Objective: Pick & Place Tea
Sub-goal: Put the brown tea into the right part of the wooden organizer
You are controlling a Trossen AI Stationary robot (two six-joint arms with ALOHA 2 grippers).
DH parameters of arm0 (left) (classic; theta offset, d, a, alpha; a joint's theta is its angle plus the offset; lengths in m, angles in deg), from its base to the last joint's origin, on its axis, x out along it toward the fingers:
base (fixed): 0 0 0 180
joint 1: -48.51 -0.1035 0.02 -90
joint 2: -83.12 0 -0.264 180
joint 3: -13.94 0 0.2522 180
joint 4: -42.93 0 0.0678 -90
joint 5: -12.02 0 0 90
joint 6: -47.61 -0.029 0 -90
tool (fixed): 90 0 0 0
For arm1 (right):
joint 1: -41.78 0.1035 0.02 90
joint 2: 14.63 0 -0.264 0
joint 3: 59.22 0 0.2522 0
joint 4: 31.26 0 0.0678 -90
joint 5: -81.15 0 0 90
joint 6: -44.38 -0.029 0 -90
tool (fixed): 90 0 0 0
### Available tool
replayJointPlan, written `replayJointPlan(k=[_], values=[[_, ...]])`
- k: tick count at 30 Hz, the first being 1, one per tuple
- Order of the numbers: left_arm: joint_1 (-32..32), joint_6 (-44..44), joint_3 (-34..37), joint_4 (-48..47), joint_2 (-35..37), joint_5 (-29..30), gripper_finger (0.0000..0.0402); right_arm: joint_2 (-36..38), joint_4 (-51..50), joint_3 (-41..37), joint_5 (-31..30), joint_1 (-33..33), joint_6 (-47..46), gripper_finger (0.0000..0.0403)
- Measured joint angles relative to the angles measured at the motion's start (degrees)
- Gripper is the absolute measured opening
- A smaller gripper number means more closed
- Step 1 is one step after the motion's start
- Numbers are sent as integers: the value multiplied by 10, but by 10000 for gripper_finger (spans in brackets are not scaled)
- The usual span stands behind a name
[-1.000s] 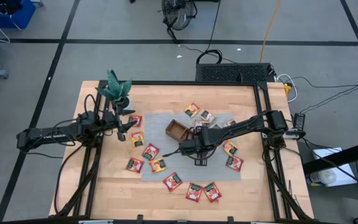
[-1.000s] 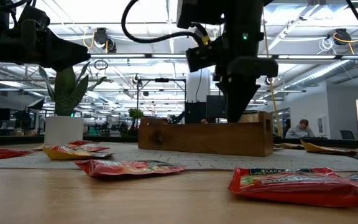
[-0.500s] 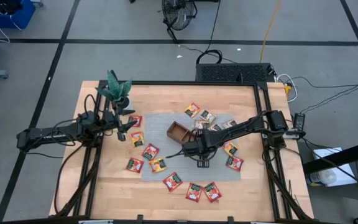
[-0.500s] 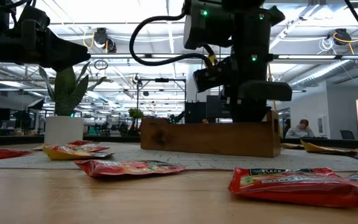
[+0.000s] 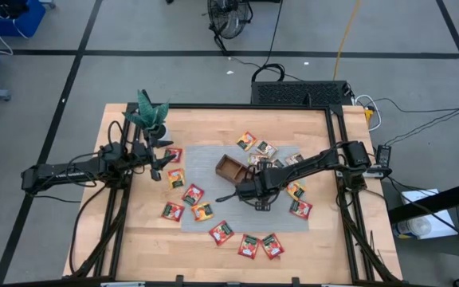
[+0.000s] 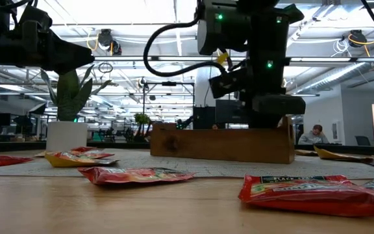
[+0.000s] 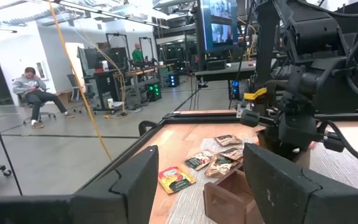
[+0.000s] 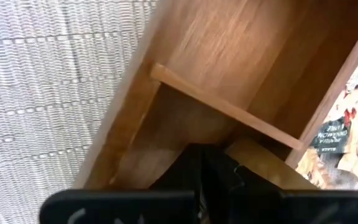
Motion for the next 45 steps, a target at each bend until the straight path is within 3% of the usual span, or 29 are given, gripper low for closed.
replayJointPlan(k=[9, 14, 19, 29, 34, 39, 45], values=[[0, 0, 0, 0, 0, 0, 235, 29, 32, 0, 7, 6, 15, 0], [0, 0, 0, 0, 0, 0, 234, 82, 41, 0, 4, 8, 4, 0], [0, 0, 0, 0, 0, 0, 235, 149, 53, -8, -38, 13, -15, 0], [0, 0, 0, 0, 0, 0, 234, 277, 170, -138, -40, 13, -21, 0], [0, 0, 0, 0, 0, 0, 235, 354, 264, -256, -38, 3, -65, 0], [0, 0, 0, 0, 0, 0, 234, 413, 398, -372, -37, 1, -49, 0], [0, 0, 0, 0, 0, 0, 235, 435, 298, -356, -66, -31, 0, 47]])
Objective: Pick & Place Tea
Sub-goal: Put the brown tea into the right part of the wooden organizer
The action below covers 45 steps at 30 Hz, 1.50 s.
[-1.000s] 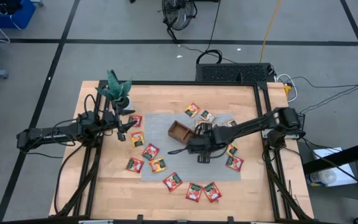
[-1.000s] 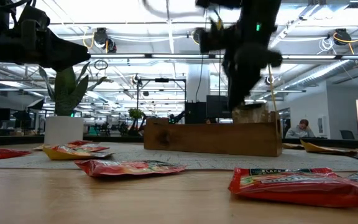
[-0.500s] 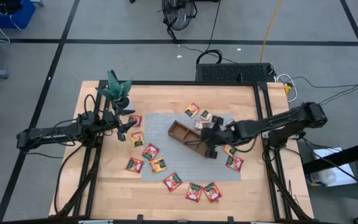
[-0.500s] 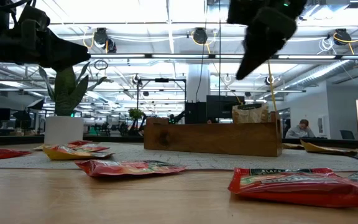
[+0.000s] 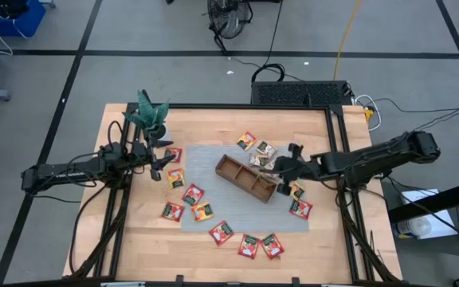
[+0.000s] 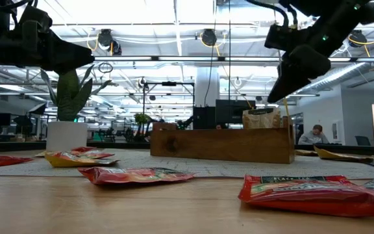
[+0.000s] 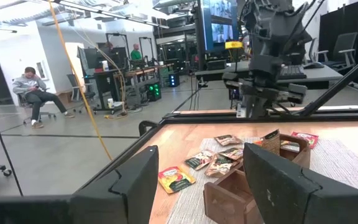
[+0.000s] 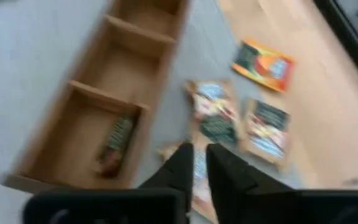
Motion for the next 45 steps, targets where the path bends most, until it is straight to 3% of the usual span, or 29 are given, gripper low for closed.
replayJointPlan(k=[5, 10, 14, 20, 36, 40, 45], values=[[0, 0, 0, 0, 0, 0, 234, -24, -128, 48, -18, -38, -35, 137], [0, 0, 0, 0, 0, 0, 235, -84, -230, 51, 81, -123, -132, 212], [0, 0, 0, 0, 0, 0, 235, -130, -239, 50, 103, -168, -139, 235], [0, 0, 0, 0, 0, 0, 235, -168, -181, 51, 105, -183, -115, 230], [0, 0, 0, 0, 0, 0, 234, -196, -196, 20, 87, -190, -142, 213], [0, 0, 0, 0, 0, 0, 234, -197, -193, 8, 89, -190, -147, 191], [0, 0, 0, 0, 0, 0, 235, -197, -184, 3, 116, -190, -149, 130]])
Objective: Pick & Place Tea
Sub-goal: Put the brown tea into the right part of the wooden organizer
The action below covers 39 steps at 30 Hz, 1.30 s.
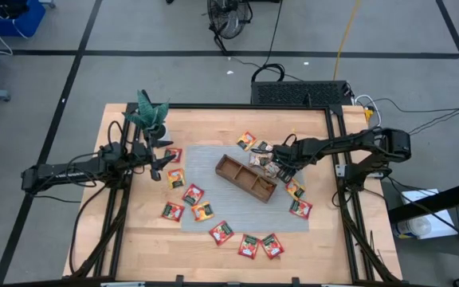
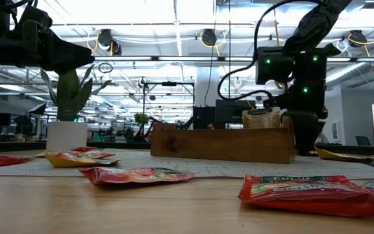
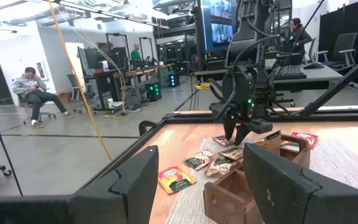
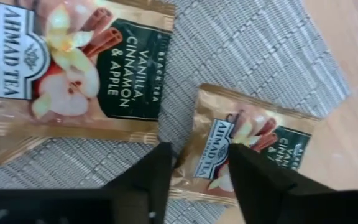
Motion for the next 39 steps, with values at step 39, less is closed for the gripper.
replayJointPlan(k=[39], values=[[0, 0, 0, 0, 0, 0, 234, 265, 536, -110, -227, 257, 387, 0]])
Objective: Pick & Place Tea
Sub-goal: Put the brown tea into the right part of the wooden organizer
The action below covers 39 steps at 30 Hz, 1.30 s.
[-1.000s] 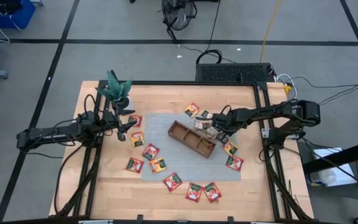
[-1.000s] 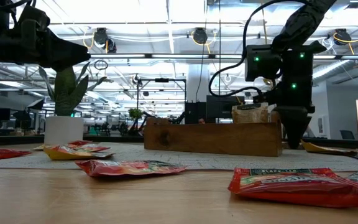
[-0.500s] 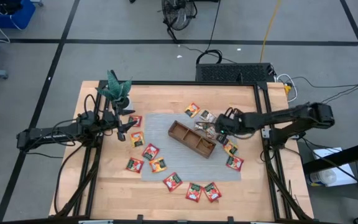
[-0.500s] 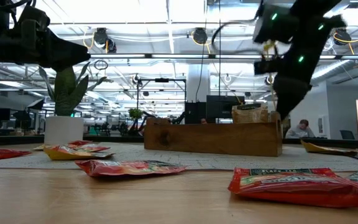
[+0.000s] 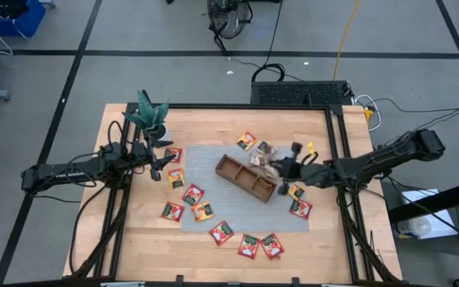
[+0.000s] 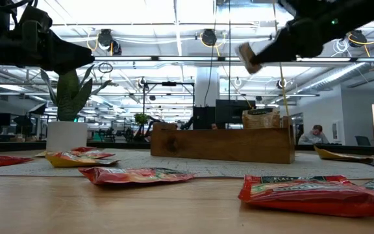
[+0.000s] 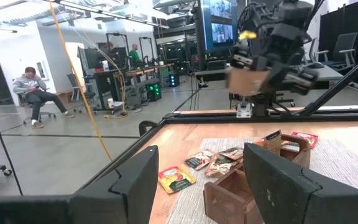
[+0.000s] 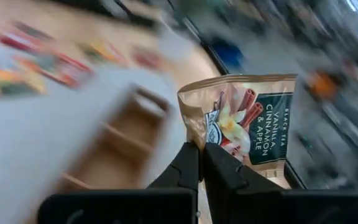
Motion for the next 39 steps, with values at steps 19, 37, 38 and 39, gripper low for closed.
replayJointPlan(k=[19, 37, 38, 39], values=[[6, 164, 0, 143, -19, 1, 235, -5, 352, -115, 453, -77, 17, 0], [-4, 477, -1, 297, -323, 207, 235, -81, 380, -115, 514, -116, 19, 0], [-7, 493, -1, 296, -337, 219, 235, -83, 382, -115, 518, -116, 19, 0], [-9, 515, -1, 295, -352, 228, 234, -86, 384, -115, 525, -116, 19, 0]])
